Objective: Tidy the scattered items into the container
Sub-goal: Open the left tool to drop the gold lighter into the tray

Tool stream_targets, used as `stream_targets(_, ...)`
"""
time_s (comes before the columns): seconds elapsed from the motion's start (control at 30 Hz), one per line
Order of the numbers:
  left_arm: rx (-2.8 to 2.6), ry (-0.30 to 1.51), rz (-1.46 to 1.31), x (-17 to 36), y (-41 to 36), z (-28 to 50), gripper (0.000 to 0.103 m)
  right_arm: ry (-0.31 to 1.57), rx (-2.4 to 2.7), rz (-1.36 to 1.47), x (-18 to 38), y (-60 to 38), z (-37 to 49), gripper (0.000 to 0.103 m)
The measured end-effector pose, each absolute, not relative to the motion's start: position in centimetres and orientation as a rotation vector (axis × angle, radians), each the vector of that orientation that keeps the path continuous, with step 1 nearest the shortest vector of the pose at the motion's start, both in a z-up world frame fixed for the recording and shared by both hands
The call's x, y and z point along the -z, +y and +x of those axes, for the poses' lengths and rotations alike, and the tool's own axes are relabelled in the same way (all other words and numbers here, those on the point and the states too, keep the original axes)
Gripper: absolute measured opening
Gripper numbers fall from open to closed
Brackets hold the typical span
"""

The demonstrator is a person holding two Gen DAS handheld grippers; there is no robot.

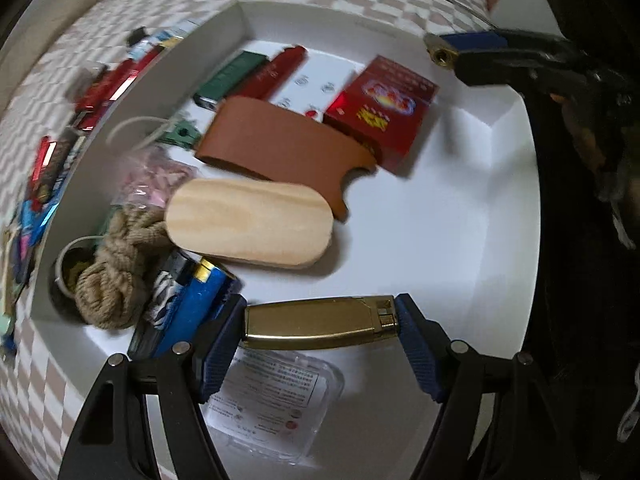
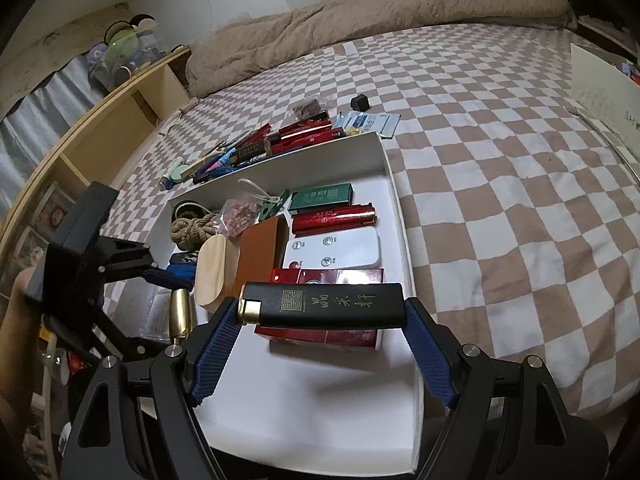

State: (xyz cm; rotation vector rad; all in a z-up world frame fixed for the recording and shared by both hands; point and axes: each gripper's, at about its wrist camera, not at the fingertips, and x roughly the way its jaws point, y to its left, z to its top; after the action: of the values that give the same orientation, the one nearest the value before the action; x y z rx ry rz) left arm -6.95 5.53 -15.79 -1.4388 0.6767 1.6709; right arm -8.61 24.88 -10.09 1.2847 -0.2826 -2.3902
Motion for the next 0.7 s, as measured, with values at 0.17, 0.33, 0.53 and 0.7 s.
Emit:
stream_targets(0.17,-1.58,0.76,-1.393,16.0,5.8,-5.8,0.075,-0.263,2.38,1.292,10.1,24.4,-8.7,0.082)
stream_targets(0.33,-1.62,0.783,-1.358,15.5,5.6,-5.7,0.083,-0.262,2.376,1.289,9.9,24.0,-8.8,0.082)
stream_targets(0.53,-1.743,0.643,-1.285,13.1,4.2,-5.3,0.083,-0.197,2.35,1.288,9.6,23.0,-8.8,0.082)
stream_targets(0.7,-1.917,0.497,-1.225,10.5,3.1,-5.6,0.083,0.024,2.27,1.25,8.3,20.5,-8.7,0.082)
